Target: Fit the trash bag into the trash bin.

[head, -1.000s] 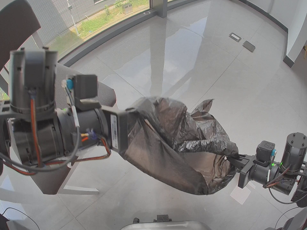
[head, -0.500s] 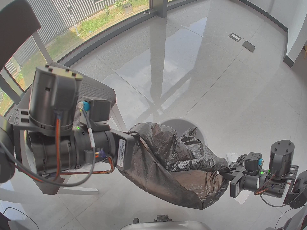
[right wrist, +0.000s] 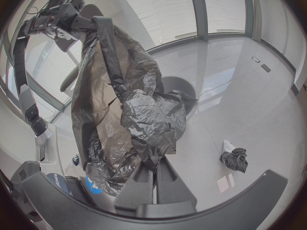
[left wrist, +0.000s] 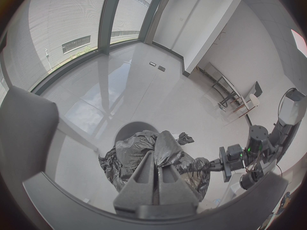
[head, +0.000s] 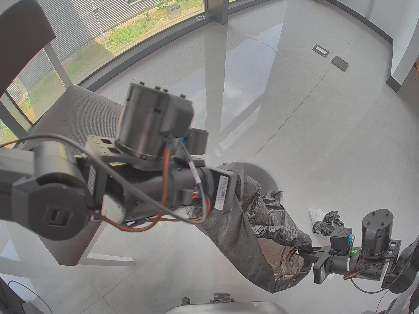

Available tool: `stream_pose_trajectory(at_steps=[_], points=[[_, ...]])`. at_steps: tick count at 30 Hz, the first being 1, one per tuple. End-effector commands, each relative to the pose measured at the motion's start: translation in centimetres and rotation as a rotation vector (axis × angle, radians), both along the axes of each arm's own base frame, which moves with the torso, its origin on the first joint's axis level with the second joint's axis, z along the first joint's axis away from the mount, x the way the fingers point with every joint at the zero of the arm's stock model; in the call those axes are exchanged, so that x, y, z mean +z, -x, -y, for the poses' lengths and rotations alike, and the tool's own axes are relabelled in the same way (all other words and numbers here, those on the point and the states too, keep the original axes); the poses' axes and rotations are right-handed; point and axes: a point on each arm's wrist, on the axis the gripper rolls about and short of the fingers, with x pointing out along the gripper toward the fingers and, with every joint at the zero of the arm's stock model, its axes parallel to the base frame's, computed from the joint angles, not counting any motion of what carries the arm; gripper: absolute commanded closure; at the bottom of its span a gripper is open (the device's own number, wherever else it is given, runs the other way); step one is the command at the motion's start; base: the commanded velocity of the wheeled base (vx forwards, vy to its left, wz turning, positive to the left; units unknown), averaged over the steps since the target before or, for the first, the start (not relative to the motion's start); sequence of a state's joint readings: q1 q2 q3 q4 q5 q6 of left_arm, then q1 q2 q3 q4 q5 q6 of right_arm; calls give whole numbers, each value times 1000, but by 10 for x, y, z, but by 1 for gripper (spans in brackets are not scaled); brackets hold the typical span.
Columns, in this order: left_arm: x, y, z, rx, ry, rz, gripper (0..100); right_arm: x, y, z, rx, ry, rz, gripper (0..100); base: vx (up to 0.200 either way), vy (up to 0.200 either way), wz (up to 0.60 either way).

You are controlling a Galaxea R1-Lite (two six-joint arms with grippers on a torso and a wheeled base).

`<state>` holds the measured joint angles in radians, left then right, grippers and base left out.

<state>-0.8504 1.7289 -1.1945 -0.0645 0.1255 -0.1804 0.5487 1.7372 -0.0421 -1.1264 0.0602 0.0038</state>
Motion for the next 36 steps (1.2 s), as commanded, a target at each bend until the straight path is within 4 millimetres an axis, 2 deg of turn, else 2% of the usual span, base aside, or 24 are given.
stream_pose_trajectory(at_steps=[1, 5, 11, 17, 19, 21, 22, 23, 25, 27, 28, 30, 36], points=[[-25, -23, 33, -14, 9, -20, 100, -5, 2, 13, -44, 7, -28, 100, 0, 0, 0], [-21, -24, 50, -37, 101, -45, 100, -2, 1, 18, -66, -5, -8, 100, 0, 0, 0], [-10, -24, 65, -67, 193, -59, 100, 7, 2, 23, -83, -18, 38, 100, 0, 0, 0], [-22, -27, 69, -63, 175, -88, 100, 13, 3, 23, -85, -45, 62, 100, 0, 0, 0], [-21, -26, 66, -52, 183, -97, 100, 12, 2, 23, -86, -45, 59, 100, 0, 0, 0], [-9, -21, 55, -42, 204, -84, 100, 12, -1, 20, -73, -47, 60, 100, 0, 0, 0], [4, -13, 42, -38, 219, -69, 100, 13, -5, 15, -55, -55, 62, 100, 0, 0, 0], [6, -11, 39, -37, 221, -66, 100, 13, -6, 14, -51, -58, 64, 100, 0, 0, 0], [23, -1, 12, -14, 229, -40, 100, 12, -14, 4, -20, -64, 66, 100, 0, 0, 0], [33, 6, -2, -10, 226, -36, 100, 8, -19, -3, -5, -58, 53, 100, 0, 0, 0], [33, 6, -2, -10, 226, -36, 100, 8, -19, -3, -5, -58, 53, 100, 0, 0, 0], [47, 14, -21, 9, 221, -36, 100, -1, -25, -14, 21, -48, 22, 100, 0, 0, 0], [53, 17, -23, 0, 221, -21, 100, -22, -33, -25, 22, -37, -53, 100, 0, 0, 0]])
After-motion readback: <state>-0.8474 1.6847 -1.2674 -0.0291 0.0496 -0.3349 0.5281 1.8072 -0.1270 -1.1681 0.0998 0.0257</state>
